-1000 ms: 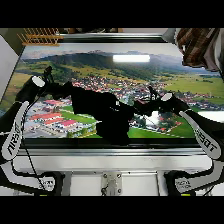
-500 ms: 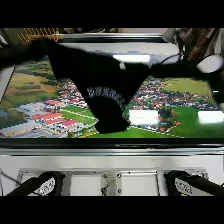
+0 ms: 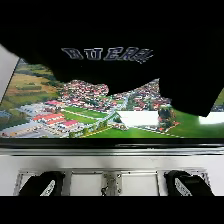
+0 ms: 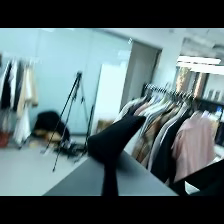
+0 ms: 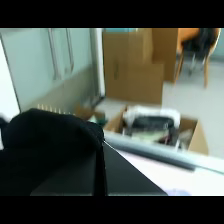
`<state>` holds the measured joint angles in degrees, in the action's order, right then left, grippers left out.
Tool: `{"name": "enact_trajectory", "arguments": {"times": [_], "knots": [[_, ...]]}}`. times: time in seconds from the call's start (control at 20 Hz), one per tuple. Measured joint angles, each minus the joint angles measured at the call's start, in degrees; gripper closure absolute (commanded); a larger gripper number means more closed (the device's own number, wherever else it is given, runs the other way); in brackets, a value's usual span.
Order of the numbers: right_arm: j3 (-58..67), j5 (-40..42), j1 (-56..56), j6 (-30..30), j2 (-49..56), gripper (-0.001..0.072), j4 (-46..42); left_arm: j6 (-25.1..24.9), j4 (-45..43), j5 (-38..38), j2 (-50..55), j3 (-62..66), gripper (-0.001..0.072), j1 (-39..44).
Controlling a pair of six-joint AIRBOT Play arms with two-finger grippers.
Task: Fold the clothes and pants, and hang the long-sleeved shirts on hangers.
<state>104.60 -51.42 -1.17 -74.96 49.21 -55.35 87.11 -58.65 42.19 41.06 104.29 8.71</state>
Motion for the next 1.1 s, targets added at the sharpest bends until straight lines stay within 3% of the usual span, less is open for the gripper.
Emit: {"name": "enact_trajectory", "arguments": {"times": [0.4,0.75,0.8,0.85,0.9,1.1], "knots": [[0.8,5.1,0.0,-1.4,-1.1,0.0704,0.3,0.0,-0.3,-13.8,-4.6,-14.6,0.07,2.8],[0.8,1.5,-1.6,-2.0,18.8,0.07,2.2,0.2,-0.3,-10.1,11.8,-23.9,0.07,-6.5],[0.8,1.5,-2.1,-2.0,23.2,0.0566,2.3,0.2,-0.3,-9.4,15.3,-25.1,0.0701,-8.0],[0.8,1.6,-2.6,-2.0,27.4,0.0287,2.5,0.3,-0.2,-9.0,18.8,-26.0,0.07,-9.2],[0.8,1.9,-2.9,-2.0,31.6,0.0131,2.9,0.3,-0.2,-8.7,22.6,-26.7,0.0701,-10.3],[0.8,2.6,-2.2,-2.0,43.7,0.0131,7.6,0.4,0.2,-8.1,36.4,-27.9,0.07,-13.4]]}}
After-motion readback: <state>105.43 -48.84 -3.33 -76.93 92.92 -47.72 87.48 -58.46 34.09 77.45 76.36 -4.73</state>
